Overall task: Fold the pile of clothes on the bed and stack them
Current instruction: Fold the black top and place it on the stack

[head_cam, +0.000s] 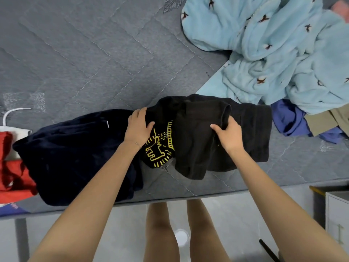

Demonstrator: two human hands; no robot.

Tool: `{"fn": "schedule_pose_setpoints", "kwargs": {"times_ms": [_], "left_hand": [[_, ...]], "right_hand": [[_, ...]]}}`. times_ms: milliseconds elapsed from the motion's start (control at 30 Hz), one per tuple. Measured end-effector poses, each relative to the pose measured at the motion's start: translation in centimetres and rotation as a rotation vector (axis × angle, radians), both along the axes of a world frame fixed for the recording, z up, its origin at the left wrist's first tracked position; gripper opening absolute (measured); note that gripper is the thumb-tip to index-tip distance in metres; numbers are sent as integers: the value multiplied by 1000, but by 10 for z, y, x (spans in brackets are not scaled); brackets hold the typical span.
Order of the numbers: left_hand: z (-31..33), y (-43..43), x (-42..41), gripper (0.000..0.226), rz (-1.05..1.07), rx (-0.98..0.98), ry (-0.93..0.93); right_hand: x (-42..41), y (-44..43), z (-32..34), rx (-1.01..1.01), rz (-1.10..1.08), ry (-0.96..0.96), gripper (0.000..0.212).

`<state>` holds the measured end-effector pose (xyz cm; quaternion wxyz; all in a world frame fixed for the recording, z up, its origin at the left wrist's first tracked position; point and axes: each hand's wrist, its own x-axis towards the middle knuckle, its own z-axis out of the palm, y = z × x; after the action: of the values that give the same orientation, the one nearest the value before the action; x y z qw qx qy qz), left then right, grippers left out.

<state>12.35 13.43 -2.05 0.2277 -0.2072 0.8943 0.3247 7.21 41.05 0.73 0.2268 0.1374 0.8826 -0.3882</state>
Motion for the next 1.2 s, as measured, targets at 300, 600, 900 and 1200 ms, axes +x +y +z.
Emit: {"fn": "schedule_pose_setpoints", "kwargs": {"times_ms": [300,600,900,1200], "left_hand": [[-5,-7,-8,17,114,109,43],[24,0,0,10,384,574,188],[17,-17,-11,30,500,646,-29],[1,-9,-20,39,361,538,-45]], "right_hand": [[-13,-29,2,150,377,327,91],[-19,-110,-18,170,854,288,90],[-65,-110,-13,-136,598,237,13],[-80,-129,-2,-250,282,69,39]]}}
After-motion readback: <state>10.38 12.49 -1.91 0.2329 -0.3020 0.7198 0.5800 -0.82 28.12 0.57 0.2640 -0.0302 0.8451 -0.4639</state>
